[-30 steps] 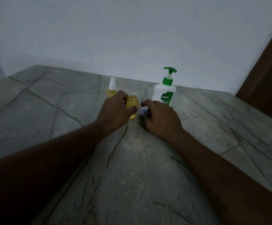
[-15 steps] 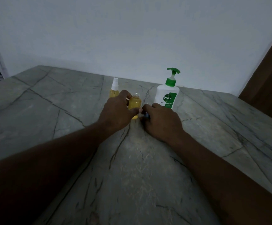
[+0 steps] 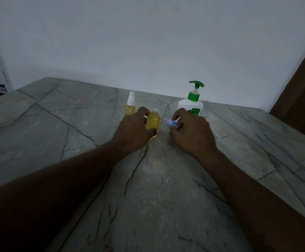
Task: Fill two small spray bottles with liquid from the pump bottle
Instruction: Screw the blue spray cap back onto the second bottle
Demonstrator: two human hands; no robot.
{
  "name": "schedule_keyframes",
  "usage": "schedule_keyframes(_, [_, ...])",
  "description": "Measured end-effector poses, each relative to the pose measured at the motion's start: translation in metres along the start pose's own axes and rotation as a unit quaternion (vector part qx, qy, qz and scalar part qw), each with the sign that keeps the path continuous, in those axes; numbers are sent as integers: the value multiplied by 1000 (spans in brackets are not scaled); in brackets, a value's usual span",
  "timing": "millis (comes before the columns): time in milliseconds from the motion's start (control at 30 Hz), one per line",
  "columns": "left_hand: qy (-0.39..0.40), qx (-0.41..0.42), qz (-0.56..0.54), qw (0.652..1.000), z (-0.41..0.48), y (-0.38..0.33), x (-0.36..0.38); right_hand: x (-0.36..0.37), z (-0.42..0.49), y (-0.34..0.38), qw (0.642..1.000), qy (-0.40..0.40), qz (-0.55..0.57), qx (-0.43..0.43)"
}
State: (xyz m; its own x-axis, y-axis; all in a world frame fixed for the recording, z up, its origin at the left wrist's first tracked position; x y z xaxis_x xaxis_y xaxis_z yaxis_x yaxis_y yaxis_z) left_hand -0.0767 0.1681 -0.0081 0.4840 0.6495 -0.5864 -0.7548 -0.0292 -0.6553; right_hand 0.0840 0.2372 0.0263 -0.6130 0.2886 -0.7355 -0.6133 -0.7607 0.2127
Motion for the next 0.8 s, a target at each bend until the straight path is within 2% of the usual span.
schedule_keyframes(67, [0, -3, -9, 1000, 1, 1, 0, -23, 4, -4, 993, -70, 96, 10])
schedule_keyframes(133, [4, -4, -15, 1000, 1, 2, 1, -41, 5, -8, 970, -122, 209, 28])
schedule_keyframes(200, [7, -4, -13, 1000, 1, 3, 1, -49, 5, -16, 948, -153, 275, 50])
schedule_keyframes(400, [10, 0, -23, 1000, 1, 3, 3, -65, 4, -24, 927, -209, 302, 71])
schedule_keyframes(800, [33, 24, -36, 999, 0, -4, 5, -71, 3, -18, 924, -231, 299, 52])
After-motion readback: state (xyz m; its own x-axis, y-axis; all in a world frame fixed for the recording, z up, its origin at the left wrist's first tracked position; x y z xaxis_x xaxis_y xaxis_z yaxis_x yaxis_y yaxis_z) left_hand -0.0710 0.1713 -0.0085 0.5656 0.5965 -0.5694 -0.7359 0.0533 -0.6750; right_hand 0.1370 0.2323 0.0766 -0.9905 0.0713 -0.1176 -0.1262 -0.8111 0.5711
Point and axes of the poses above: each hand's wrist, its own z-axis towards the middle knuckle, its own x-axis out of the palm, y = z × x, the point moved 10 cm from there along z, towards the middle knuckle, and after that the axes turned 3 degrees about -z, right-handed, at the moved point
